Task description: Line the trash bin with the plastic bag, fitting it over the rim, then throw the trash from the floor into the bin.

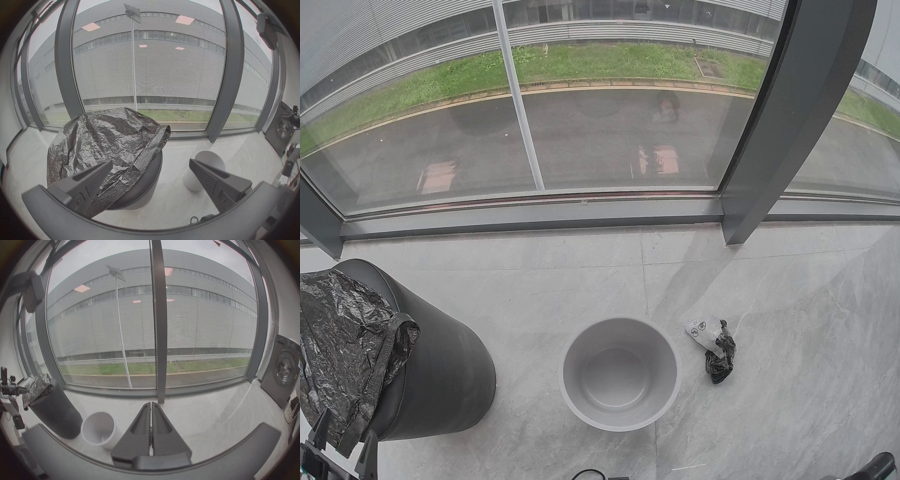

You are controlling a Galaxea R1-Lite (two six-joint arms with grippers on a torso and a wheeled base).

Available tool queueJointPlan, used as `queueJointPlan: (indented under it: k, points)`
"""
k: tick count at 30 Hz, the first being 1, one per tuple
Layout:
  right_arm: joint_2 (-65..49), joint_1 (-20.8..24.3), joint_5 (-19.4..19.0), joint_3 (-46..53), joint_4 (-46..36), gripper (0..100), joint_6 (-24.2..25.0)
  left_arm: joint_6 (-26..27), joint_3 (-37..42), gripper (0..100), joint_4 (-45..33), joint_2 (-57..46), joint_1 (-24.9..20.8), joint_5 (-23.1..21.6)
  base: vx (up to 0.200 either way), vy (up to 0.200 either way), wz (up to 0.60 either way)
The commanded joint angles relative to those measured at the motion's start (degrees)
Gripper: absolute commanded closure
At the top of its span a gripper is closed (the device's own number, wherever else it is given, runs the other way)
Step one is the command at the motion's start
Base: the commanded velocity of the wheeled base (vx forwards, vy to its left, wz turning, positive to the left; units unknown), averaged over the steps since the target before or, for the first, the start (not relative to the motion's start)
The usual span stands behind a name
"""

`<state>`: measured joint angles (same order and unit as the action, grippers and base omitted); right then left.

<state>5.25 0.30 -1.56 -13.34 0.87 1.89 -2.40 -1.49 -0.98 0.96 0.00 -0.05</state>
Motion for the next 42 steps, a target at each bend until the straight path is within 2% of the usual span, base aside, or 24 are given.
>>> queueJointPlan:
  k: [1,4,5,6,8,12,14,17,18,20,21,23,25,30,38,42]
  points:
    - [18.9,1.5,-5.6,-9.9,4.3,100,0.6,-10.5,-20.4,0,-3.2,8.1,-1.1,-1.2,0.000,0.000,0.00]
    - [22.3,3.1,-6.4,-9.9,7.7,100,0.6,-9.9,-24.7,0,-6.9,11.3,-2.4,-2.3,0.000,0.000,0.00]
    - [24.7,5.1,-6.4,-9.9,10.6,100,0.7,-9.2,-25.9,0,-8.8,12.7,-2.8,-3.1,0.000,0.000,0.00]
    - [28.6,8.8,-6.3,-9.8,14.2,100,0.6,-7.2,-25.8,0,-9.1,14.4,-2.8,-4.9,0.000,0.000,0.00]
    - [33.6,12.0,-6.3,-9.5,17.1,100,0.7,-5.2,-25.5,0,-9.0,17.5,-2.8,-7.0,0.000,0.000,0.00]
    - [44.0,14.8,-6.2,-9.3,24.4,100,1.1,-4.2,-26.9,0,-8.7,25.3,-4.0,-10.6,0.000,0.000,0.00]
    - [47.3,15.7,-6.2,-9.3,28.3,100,2.3,-3.8,-28.0,0,-8.6,28.9,-5.1,-11.9,0.000,0.000,0.00]
    - [52.0,17.7,-6.1,-8.4,35.3,100,7.0,0.0,-28.6,0,-8.3,35.6,-6.8,-12.2,0.000,0.000,0.00]
    - [54.4,18.8,-5.3,-8.0,38.1,100,8.9,4.7,-28.4,0,-8.3,39.4,-7.0,-11.9,0.000,0.000,0.00]
    - [56.3,19.2,-2.9,-7.6,39.8,100,9.0,10.8,-28.2,0,-8.3,43.6,-6.6,-11.4,0.000,0.000,0.00]
    - [56.3,19.2,-2.9,-7.6,39.8,100,9.0,10.8,-28.2,0,-8.3,43.6,-6.6,-11.4,0.000,0.000,0.00]
    - [57.1,19.2,-0.9,-7.4,40.1,100,9.0,16.2,-28.4,0,-7.6,49.0,-5.9,-7.6,0.000,0.000,0.00]
    - [57.0,19.2,-0.8,-7.5,40.1,100,9.1,16.5,-28.4,0,-4.7,51.6,-5.8,-5.7,0.000,0.000,0.00]
    - [56.7,19.2,-0.7,-7.5,40.1,100,9.1,16.4,-27.5,0,2.5,57.6,-5.4,-4.3,0.000,0.000,0.00]
    - [56.4,19.3,-0.7,-7.5,40.1,100,9.4,16.6,-27.5,0,3.3,61.5,-5.2,-0.9,0.000,0.000,0.00]
    - [56.5,19.4,-0.7,-7.5,40.1,100,9.3,17.0,-28.0,0,3.4,62.2,-3.2,1.7,0.000,0.000,0.00]
